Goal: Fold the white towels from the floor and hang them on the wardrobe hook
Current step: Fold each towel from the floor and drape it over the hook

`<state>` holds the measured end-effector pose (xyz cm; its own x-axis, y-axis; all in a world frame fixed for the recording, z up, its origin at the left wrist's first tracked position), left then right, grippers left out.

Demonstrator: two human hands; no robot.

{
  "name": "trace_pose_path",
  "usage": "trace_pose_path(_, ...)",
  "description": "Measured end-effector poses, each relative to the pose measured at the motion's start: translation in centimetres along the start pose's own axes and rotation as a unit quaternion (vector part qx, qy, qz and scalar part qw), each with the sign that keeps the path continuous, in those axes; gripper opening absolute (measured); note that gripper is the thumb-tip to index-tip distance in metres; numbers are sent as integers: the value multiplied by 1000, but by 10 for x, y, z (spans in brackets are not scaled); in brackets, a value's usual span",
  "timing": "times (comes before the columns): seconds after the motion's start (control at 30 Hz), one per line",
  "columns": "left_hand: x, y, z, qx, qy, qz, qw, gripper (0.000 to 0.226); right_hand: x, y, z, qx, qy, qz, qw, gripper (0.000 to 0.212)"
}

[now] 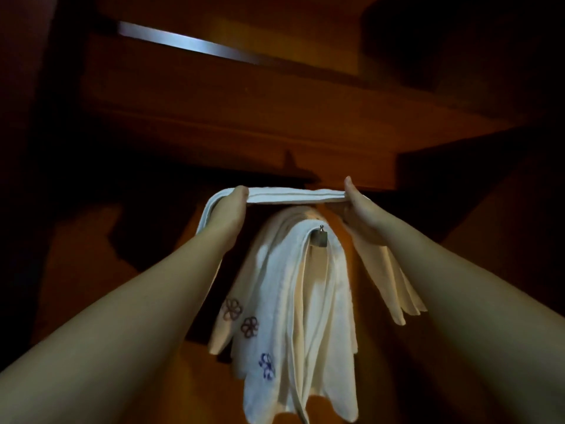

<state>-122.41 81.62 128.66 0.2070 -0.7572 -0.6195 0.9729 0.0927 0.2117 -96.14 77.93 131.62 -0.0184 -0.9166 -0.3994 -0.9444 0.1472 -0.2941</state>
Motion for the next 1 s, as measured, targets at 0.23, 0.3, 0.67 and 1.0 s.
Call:
trace_pose_path(0.23, -43, 20, -39, -9, 3, 29, 1000, 22, -57, -3, 30, -2, 11, -52, 999, 57)
trace_pose_path(0.3, -50, 24, -50, 5, -12, 23, 1000, 25, -65, -1, 35, -5, 11, -57, 998, 53)
trace_pose_path(0.67, -54, 24, -61, 13, 23, 12, 1000, 69, -94, -6, 58, -5, 31, -7, 999, 84)
trace_pose_path(1.0, -28, 24, -92, -204, 25, -100, 974, 144, -81, 3, 76, -44, 26, -23, 998, 75)
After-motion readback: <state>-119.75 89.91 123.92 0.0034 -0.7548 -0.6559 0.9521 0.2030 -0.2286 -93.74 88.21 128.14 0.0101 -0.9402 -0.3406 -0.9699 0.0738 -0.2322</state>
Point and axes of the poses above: each hand's wrist, its own x-axis away from the middle knuckle, its own y-axis out of the palm, z = x × y, the point moved 6 cm from there along -x, towards the middle knuckle, and after that the axes turned 10 degrees about y, right-handed, at the moved point
